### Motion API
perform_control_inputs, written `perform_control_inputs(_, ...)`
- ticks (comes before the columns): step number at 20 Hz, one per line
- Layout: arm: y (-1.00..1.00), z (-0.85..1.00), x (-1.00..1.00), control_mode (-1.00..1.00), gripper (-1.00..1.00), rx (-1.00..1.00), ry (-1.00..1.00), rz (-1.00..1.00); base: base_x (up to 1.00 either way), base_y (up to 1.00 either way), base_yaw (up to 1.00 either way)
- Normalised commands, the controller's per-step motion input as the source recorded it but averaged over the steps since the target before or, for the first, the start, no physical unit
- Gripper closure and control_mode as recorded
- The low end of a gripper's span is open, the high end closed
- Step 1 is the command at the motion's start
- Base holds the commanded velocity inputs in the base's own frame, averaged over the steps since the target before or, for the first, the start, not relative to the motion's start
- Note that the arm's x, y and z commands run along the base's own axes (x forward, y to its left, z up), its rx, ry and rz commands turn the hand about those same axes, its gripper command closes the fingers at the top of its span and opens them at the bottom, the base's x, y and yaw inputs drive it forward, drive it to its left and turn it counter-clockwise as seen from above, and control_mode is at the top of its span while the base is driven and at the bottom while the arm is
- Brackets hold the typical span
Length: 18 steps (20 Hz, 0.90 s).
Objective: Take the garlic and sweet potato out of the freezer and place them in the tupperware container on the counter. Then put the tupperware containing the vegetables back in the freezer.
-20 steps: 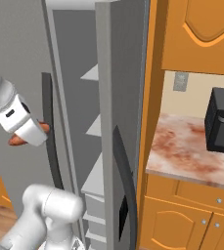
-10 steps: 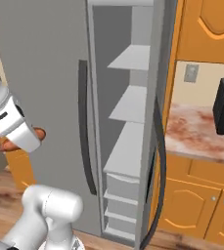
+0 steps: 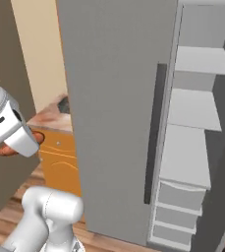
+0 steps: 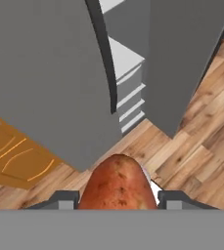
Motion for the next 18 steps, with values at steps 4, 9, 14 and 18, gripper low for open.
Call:
perform_control_inputs(4, 0.00, 0.00, 0.00, 1.00, 1.00, 0.00, 0.00, 0.00, 0.38, 1.00, -0.18)
perform_control_inputs(9, 0.00, 0.00, 0.00, 1.00, 1.00, 0.00, 0.00, 0.00, 0.44, 1.00, -0.22)
perform_control_inputs(14, 0.00, 0.00, 0.00, 1.00, 1.00, 0.00, 0.00, 0.00, 0.73, 0.90, -0.26)
perform_control_inputs(18, 0.00, 0.00, 0.00, 1.00, 1.00, 0.00, 0.00, 0.00, 0.89, 0.51, -0.26)
